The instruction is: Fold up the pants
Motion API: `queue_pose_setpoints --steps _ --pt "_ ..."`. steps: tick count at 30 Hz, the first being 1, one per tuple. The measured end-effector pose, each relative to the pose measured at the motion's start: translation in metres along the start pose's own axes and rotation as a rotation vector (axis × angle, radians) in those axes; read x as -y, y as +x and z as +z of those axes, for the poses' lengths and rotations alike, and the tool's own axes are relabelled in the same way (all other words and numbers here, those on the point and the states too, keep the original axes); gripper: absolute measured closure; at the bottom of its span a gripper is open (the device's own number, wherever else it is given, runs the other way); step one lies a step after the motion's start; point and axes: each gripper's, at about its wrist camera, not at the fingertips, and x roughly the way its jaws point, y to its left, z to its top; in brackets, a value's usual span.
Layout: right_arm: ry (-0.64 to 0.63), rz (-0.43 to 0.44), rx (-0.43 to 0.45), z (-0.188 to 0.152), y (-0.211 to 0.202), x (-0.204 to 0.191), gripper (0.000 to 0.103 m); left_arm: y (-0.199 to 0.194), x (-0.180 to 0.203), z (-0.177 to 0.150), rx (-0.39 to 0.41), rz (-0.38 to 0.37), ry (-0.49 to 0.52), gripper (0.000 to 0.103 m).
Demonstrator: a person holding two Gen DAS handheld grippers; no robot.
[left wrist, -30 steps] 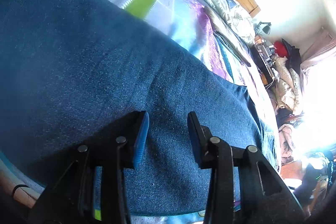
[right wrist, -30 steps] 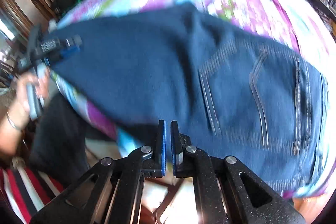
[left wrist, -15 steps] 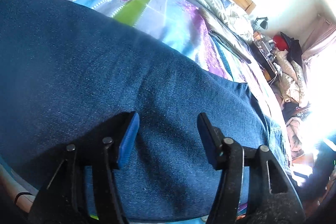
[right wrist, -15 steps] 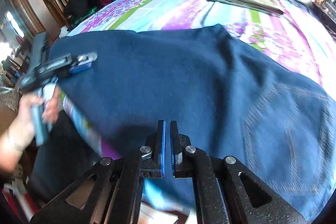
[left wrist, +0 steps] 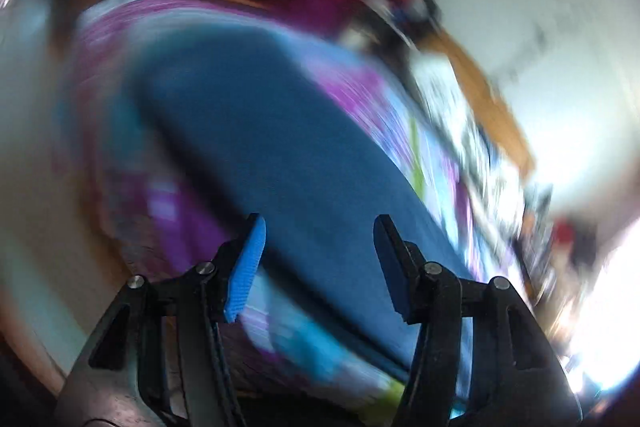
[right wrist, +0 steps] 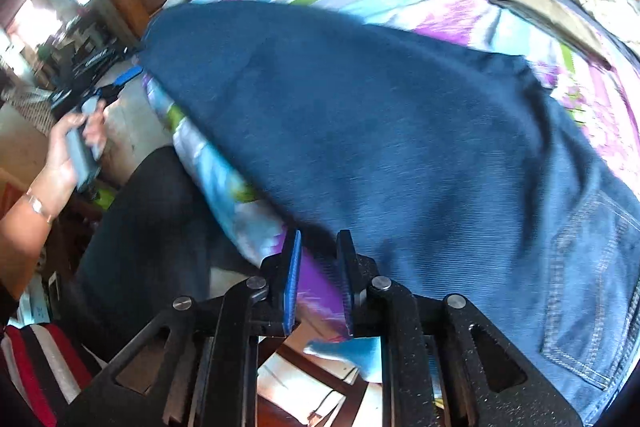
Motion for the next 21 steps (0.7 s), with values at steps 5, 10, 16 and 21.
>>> queue_pose_setpoints --steps 5,10,16,21 --pt "-0.117 0.016 -0.048 0.005 0.010 -0.031 0.082 0.008 -0.054 0.023 0.048 -0.026 -0.108 0.047" --pt "-0.115 0.000 -0.057 0.014 0.010 -0.031 0.082 0.023 -0.057 0.029 0.069 -0.005 -0.056 0.045" --pt "-0.095 -0.023 -0.072 0.027 0.020 -0.031 0.082 0.024 -0.047 0.044 0.098 -0.065 -0.049 0.044" --pt "-0.131 -0.013 -0.051 0.054 0.031 -0.044 0.082 0.032 -0.046 0.058 0.092 -0.064 -0.022 0.044"
